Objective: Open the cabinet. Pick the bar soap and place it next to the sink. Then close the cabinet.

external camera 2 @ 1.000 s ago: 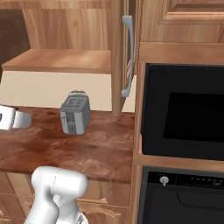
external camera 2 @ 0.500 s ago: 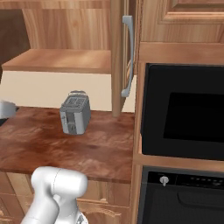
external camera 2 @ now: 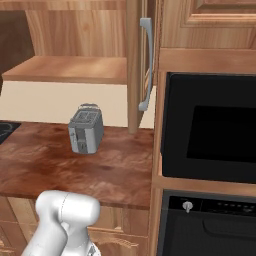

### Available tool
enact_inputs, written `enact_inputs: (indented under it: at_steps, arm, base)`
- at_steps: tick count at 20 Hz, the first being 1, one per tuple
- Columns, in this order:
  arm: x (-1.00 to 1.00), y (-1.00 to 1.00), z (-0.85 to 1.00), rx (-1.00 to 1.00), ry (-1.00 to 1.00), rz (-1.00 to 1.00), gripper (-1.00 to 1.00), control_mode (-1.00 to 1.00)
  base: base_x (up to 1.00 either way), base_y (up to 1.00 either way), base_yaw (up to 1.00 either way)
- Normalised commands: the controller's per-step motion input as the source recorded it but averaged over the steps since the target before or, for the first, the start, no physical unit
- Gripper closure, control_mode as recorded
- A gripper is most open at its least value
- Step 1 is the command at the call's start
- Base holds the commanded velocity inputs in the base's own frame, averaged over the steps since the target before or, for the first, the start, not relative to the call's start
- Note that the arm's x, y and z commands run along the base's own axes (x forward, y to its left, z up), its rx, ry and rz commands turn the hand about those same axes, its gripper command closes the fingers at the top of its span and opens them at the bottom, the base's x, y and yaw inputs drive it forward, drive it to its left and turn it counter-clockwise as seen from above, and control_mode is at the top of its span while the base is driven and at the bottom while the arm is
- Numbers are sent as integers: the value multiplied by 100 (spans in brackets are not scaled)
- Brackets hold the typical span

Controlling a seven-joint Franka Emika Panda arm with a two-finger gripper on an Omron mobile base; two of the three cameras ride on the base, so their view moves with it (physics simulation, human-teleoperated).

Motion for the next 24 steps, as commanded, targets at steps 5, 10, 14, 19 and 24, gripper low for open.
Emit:
enact_inputs:
  at_steps: [5,10,14,19,24]
  arm:
    - [-15,55,0,0,-38,-2,-100,-100]
    - [24,80,23,0,-17,-9,-100,-100]
    - [15,78,50,0,0,-14,-100,-100]
    - [46,54,15,0,0,-21,-100,-100]
    - [95,18,0,0,0,-29,-100,-100]
  base:
    - [0,0,0]
    - [0,0,0]
    - [0,0,0]
    - [0,0,0]
    - [0,0,0]
